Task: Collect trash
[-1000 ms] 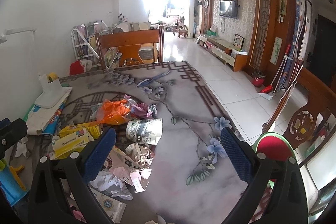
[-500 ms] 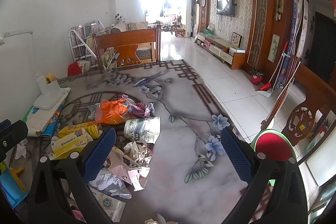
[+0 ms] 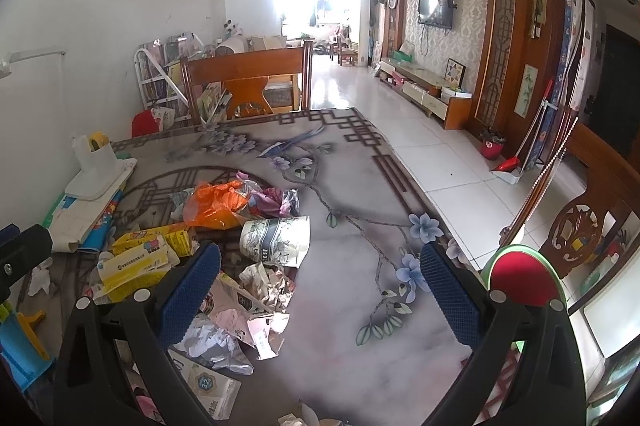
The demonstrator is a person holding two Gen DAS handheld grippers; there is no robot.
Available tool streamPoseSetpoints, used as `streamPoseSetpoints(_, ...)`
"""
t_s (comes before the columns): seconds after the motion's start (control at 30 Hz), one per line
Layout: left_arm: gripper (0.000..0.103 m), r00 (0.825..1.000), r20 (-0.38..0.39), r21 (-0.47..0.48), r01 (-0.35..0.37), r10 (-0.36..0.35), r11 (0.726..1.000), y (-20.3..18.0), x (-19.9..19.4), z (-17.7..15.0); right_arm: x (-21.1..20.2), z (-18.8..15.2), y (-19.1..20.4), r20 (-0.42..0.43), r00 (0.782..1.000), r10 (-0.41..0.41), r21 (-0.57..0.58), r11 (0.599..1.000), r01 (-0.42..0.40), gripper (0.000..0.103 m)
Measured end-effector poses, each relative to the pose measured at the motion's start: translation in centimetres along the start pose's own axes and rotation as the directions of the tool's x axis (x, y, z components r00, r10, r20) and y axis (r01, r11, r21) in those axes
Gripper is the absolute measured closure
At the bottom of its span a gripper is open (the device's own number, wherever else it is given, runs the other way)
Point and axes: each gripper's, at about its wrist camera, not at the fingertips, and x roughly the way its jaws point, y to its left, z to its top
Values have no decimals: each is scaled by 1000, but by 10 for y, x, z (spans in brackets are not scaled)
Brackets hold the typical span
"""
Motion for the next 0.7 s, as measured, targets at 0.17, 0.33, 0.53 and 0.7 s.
streamPoseSetpoints(0.17,5,1000,-9,8,-19,19,1000,4,4,-1,1,-1,-1,-11,1000,-3,0,1000,3,7)
streamPoseSetpoints(0.33,5,992,-76,-50,-105,101,993,42,25,-7,3,-2,-4,-26,1000,-11,-2,1000,11,7)
streamPoseSetpoints(0.53,6,965,-243,-221,-158,103,962,110,63,-27,8,-4,-10,-50,999,-17,6,1000,17,7)
streamPoseSetpoints(0.7,19,922,-387,-321,-157,22,934,134,103,-44,12,-6,-10,-72,997,-4,7,1000,5,7)
